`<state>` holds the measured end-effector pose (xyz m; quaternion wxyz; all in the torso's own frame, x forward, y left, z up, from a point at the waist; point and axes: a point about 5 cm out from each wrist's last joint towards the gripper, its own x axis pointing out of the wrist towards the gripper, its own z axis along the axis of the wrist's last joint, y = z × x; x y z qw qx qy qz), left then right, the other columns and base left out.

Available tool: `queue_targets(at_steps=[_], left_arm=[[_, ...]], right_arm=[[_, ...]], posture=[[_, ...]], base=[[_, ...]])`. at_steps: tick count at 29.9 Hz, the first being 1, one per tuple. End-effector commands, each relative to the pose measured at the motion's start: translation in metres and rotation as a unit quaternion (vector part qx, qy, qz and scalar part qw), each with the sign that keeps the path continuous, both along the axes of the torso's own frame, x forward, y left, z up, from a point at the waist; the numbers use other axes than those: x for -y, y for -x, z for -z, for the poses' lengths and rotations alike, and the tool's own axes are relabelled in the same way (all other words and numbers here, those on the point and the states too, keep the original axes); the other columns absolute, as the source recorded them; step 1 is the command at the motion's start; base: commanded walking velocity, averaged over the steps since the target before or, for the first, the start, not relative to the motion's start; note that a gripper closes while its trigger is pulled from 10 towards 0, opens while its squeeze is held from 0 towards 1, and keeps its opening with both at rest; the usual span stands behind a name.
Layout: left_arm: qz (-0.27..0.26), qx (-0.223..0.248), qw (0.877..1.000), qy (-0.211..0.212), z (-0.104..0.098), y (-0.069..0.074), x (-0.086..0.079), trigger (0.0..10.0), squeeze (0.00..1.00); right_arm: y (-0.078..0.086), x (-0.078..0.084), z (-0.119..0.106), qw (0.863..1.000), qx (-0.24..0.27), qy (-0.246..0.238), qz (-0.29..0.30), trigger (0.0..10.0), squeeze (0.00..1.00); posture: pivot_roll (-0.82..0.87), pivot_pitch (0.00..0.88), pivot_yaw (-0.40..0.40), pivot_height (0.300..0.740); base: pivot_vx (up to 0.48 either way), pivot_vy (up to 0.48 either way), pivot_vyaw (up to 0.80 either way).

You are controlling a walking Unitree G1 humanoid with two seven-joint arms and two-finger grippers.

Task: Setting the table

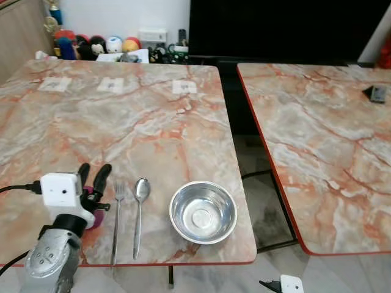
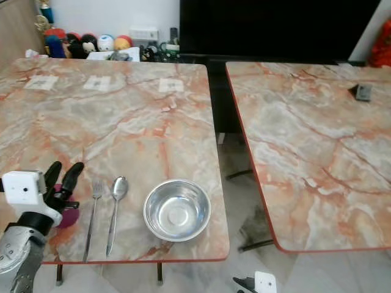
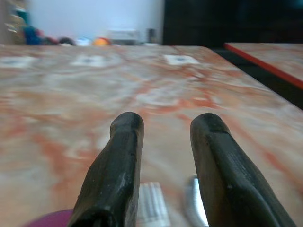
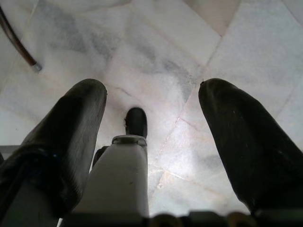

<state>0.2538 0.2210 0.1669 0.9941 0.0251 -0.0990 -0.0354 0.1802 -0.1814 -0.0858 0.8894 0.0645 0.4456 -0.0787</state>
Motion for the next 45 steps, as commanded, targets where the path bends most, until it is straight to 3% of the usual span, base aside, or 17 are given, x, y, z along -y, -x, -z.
queue_targets(at_steps=[1,24,26,29,33,37,45], left_arm=[[0.024,0.006,1.0,0.005,-0.004,0.001,0.009,10.0,0.0],[0.091,-0.021,0.996,0.011,-0.001,0.004,0.024,10.0,0.0],[0.092,-0.023,0.995,0.006,0.0,0.004,0.025,10.0,0.0],[0.074,-0.017,0.997,0.031,-0.001,0.002,0.023,10.0,0.0],[0.078,-0.02,0.997,0.009,-0.001,0.003,0.023,10.0,0.0],[0.076,-0.017,0.997,0.02,-0.002,0.003,0.024,10.0,0.0],[0.088,-0.021,0.996,0.023,0.0,0.003,0.028,10.0,0.0]], right_arm=[[0.008,0.006,0.003,1.0,-0.012,0.004,0.013,10.0,0.0],[0.01,0.003,0.004,1.0,-0.012,0.0,0.011,10.0,0.0],[0.008,0.005,0.003,1.0,-0.009,0.001,0.011,10.0,0.0],[0.005,0.007,0.001,1.0,-0.005,0.003,0.011,10.0,0.0],[0.003,0.007,0.001,1.0,-0.004,0.004,0.011,10.0,0.0],[0.002,0.006,0.0,1.0,-0.002,0.003,0.011,10.0,0.0],[0.001,0.002,0.0,1.0,0.004,0.001,0.015,10.0,0.0]], posture=[[0.15,0.105,-0.055,0.74],[0.16,0.104,-0.049,0.74],[0.16,0.104,-0.048,0.74],[0.16,0.104,-0.049,0.74],[0.16,0.105,-0.051,0.74],[0.16,0.106,-0.051,0.74],[0.16,0.106,-0.052,0.74]], base=[[0.0,0.0,-0.8],[0.0,0.0,-0.78],[0.0,0.0,-0.76],[0.0,0.0,-0.76],[0.0,0.0,-0.76],[0.0,0.0,-0.75],[0.0,0.0,0.0]])
